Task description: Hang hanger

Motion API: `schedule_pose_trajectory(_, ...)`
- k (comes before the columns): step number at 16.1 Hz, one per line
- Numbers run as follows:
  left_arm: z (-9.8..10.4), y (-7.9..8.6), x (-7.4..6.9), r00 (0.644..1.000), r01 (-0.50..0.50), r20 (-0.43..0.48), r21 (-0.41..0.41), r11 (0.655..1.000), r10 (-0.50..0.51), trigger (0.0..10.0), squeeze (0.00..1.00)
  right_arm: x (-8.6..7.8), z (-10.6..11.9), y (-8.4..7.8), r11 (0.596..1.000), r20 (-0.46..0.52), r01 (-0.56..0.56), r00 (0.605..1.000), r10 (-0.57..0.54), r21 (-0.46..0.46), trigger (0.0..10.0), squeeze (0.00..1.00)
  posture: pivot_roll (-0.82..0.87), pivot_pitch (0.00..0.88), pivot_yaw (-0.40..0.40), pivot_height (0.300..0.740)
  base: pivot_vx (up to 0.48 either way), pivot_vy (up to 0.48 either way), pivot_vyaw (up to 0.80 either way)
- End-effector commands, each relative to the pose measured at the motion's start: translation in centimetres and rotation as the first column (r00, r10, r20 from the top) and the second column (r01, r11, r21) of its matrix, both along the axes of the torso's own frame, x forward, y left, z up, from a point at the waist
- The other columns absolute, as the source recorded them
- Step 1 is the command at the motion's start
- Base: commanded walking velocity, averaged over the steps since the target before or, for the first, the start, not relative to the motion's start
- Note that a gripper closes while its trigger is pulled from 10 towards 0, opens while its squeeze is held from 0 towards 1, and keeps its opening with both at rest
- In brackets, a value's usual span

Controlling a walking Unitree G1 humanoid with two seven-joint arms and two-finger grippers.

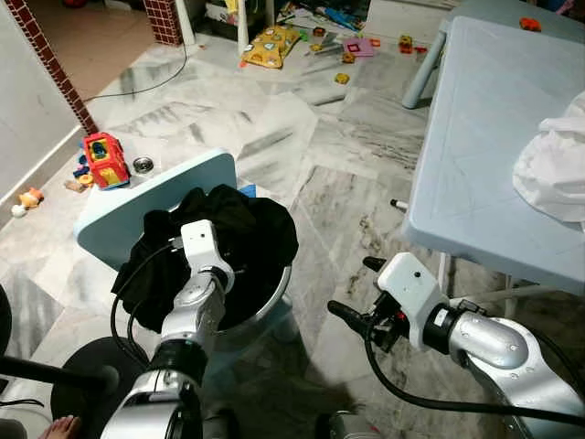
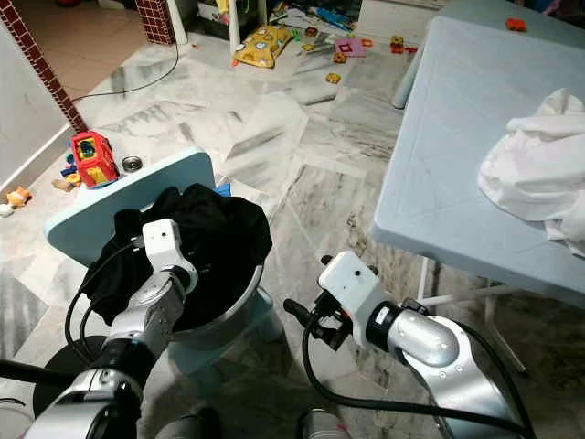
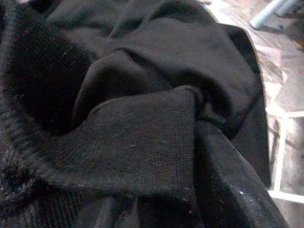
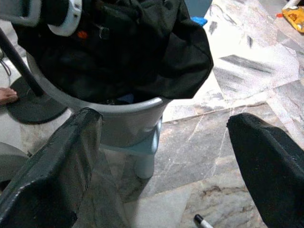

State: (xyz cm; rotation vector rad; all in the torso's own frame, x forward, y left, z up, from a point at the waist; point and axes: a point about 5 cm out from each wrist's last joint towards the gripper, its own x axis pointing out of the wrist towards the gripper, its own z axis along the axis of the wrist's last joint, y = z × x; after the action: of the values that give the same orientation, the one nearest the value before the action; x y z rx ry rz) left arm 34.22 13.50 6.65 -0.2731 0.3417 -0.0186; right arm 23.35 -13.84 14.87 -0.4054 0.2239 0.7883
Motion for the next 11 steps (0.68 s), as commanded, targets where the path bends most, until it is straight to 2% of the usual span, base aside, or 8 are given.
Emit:
schedule_pose_trajectory(1,0.1,0.5,-0.5,0.997,0.073,0.011,0.064,0.995,-0.074,0.0,0.0,0.0,-0.1,0.1,1.0,0.006,-0.014,1.0,0.014,-0.01,10.0,0.0,-0.27,0.149,0.002,0.74,0.0,0.0,0.0)
schedule_pose_trajectory(2,0.2,0.6,-0.6,0.995,0.093,0.016,0.086,0.992,-0.095,0.0,0.0,0.0,-0.1,0.1,1.0,0.006,-0.014,1.0,0.014,-0.011,10.0,0.0,-0.27,0.149,0.002,0.74,0.0,0.0,0.0)
schedule_pose_trajectory(4,0.3,1.8,-2.1,0.971,0.237,-0.01,0.155,0.959,-0.239,0.0,0.0,-0.3,-0.5,0.0,0.999,-0.001,-0.031,1.0,0.031,-0.029,10.0,0.0,-0.26,0.147,0.009,0.74,0.0,0.0,0.0)
schedule_pose_trajectory(7,1.1,3.2,-3.6,0.945,0.326,-0.02,0.19,0.926,-0.328,0.0,0.0,-0.4,-0.8,0.0,0.997,-0.005,-0.053,0.999,0.053,-0.048,10.0,0.0,-0.25,0.146,0.011,0.74,0.0,0.0,0.0)
schedule_pose_trajectory(8,1.7,3.5,-4.3,0.92,0.387,-0.029,0.214,0.897,-0.39,0.0,0.0,-0.5,-1.0,0.1,0.997,-0.011,-0.065,0.998,0.064,-0.051,10.0,0.0,-0.24,0.143,0.007,0.74,0.0,0.0,0.0)
schedule_pose_trajectory(9,2.4,4.0,-5.1,0.887,0.457,-0.051,0.251,0.853,-0.46,0.0,0.0,-0.6,-1.1,0.2,0.995,-0.018,-0.082,0.997,0.081,-0.056,10.0,0.0,-0.23,0.142,0.003,0.74,0.0,0.0,0.0)
schedule_pose_trajectory(11,3.1,4.6,-5.6,0.861,0.501,-0.077,0.29,0.815,-0.502,0.0,0.0,-0.6,-1.3,0.1,0.994,-0.02,-0.092,0.996,0.091,-0.063,10.0,0.0,-0.23,0.141,0.002,0.74,0.0,0.0,0.0)
